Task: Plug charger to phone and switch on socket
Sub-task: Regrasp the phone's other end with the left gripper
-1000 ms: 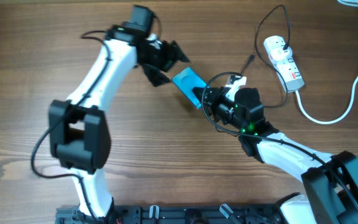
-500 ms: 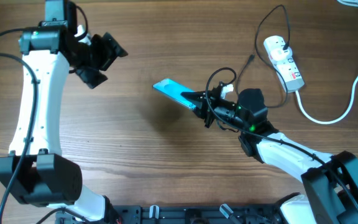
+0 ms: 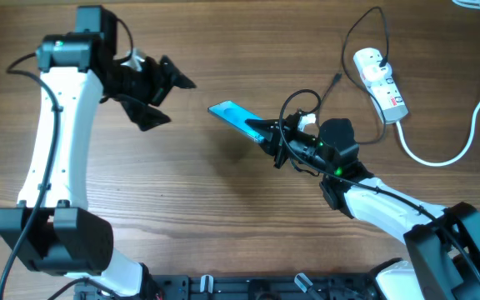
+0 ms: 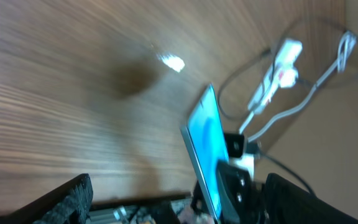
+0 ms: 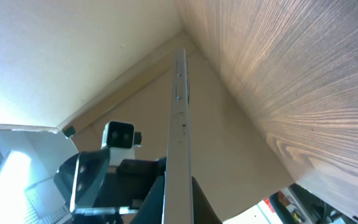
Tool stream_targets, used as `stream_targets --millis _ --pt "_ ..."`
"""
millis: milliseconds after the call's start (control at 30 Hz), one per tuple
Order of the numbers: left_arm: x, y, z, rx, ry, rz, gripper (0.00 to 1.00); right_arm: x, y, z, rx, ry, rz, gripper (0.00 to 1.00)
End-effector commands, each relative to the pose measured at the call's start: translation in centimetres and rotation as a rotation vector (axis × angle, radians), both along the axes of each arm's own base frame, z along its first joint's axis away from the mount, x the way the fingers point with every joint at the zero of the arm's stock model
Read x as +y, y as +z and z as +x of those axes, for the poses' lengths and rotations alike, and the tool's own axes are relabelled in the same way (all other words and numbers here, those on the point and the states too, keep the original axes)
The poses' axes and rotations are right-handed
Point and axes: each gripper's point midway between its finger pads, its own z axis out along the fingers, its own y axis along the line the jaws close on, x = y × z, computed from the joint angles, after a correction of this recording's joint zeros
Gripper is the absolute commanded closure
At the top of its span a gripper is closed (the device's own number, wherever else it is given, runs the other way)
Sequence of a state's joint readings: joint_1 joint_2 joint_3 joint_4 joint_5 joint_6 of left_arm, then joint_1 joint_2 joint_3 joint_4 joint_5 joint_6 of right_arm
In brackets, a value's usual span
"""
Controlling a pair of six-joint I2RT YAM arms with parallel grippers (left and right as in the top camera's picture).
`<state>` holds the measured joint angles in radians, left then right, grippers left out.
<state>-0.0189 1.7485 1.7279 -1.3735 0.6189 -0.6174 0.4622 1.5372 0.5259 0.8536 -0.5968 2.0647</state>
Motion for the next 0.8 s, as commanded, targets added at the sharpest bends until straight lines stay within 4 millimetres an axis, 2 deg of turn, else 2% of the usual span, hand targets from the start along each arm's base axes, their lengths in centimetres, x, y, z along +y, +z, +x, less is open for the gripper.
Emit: stream_targets --millis 0,167,333,467,533,567,667,700,767 --pt "-3.9 0.1 -2.1 0.038 -0.092 -0.1 0.12 0.1 1.1 0.6 -0.027 -0.02 0.016 0.96" --pt "-7.7 -3.1 -3.4 0.113 -0.117 -0.188 0.13 0.2 1.2 0.4 -0.027 -0.006 0.018 0.96" --pt "-9.5 -5.3 -3.5 0.158 -0.076 -0.211 0.26 0.2 1.1 0.4 -0.027 -0.006 0.017 0.96" --pt "-11.2 -6.7 -3.1 0.136 -0.058 -0.17 0.27 0.3 1.2 0.3 -0.026 0.0 0.019 0.96" --pt "-11.3 -7.5 -3.2 0.141 -0.035 -0.123 0.31 0.4 1.2 0.1 -0.026 0.012 0.02 0.96" --pt "-11.4 -7.4 -2.9 0.13 -0.032 -0.123 0.37 0.5 1.2 0.0 -0.025 0.017 0.02 0.96" --pt "-11.0 -7.4 -2.4 0.126 -0.011 -0.128 0.42 0.5 1.2 0.0 -0.025 0.018 0.021 0.96" --pt "-10.8 -7.3 -2.3 0.134 0.006 -0.132 0.49 0.4 1.2 0.0 -0.025 0.015 0.02 0.96" --pt "-10.6 -7.3 -2.1 0.147 0.029 -0.135 0.57 0.4 1.2 0.1 -0.025 0.012 0.02 0.96"
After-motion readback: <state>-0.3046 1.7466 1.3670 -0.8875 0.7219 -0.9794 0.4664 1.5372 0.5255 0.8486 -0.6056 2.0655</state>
